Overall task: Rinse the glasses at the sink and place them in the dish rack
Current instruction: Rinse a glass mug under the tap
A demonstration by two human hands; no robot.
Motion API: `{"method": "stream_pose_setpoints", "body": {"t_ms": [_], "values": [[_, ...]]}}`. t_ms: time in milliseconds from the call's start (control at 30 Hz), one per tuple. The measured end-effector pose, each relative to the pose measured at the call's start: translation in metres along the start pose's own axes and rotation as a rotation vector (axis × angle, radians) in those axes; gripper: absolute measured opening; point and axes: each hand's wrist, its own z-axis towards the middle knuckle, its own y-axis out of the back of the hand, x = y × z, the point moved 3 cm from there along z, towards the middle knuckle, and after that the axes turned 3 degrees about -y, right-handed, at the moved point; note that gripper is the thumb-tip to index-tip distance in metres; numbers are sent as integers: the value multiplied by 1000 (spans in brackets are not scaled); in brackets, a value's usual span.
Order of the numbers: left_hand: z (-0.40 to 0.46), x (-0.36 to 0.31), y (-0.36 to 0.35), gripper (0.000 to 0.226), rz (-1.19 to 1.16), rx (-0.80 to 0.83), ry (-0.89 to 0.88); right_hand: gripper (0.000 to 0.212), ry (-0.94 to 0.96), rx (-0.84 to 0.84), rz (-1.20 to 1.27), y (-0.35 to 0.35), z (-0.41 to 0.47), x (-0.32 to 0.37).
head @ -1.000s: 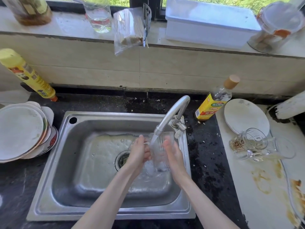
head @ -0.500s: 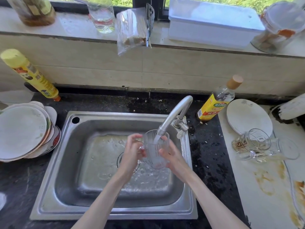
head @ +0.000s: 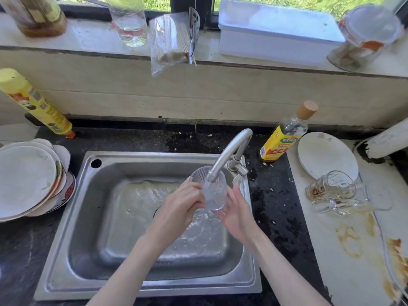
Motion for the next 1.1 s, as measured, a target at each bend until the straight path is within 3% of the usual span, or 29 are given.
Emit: {"method": "stream_pose_setpoints", "body": {"t_ms": [67, 167, 267, 467, 633, 700, 767, 867, 1000, 1100], "values": [[-2, -4, -2, 13, 32, -28, -33, 64, -139, -84, 215, -2, -1, -8], [-6, -8, -7, 10, 45, -78, -62, 56, -200, -99, 374, -7, 2, -10], [-11, -4, -8, 14, 114, -90, -96, 52, -171, -118, 418, -5, 4, -3], [-9, 4, -10, 20, 170, 62, -11, 49, -192, -135, 449, 9, -1, -1], [-6, -4, -16, 19, 239, 133, -43, 51, -204, -184, 419, 13, 0, -1], [-3, -8, -16, 19, 282, 236, -83, 61, -211, -191, 397, 12, 3, -1], [-1, -8, -20, 25, 356, 450, -109, 71, -233, -184, 348, 10, 5, 0], [2, 0, -31, 52, 446, 732, -87, 71, -275, -144, 223, 6, 8, 1], [6, 10, -36, 63, 501, 817, 29, 47, -240, -112, 137, 2, 12, 5], [12, 0, -38, 56, 399, 749, 55, 48, -219, -107, 131, 2, 13, 4]]}}
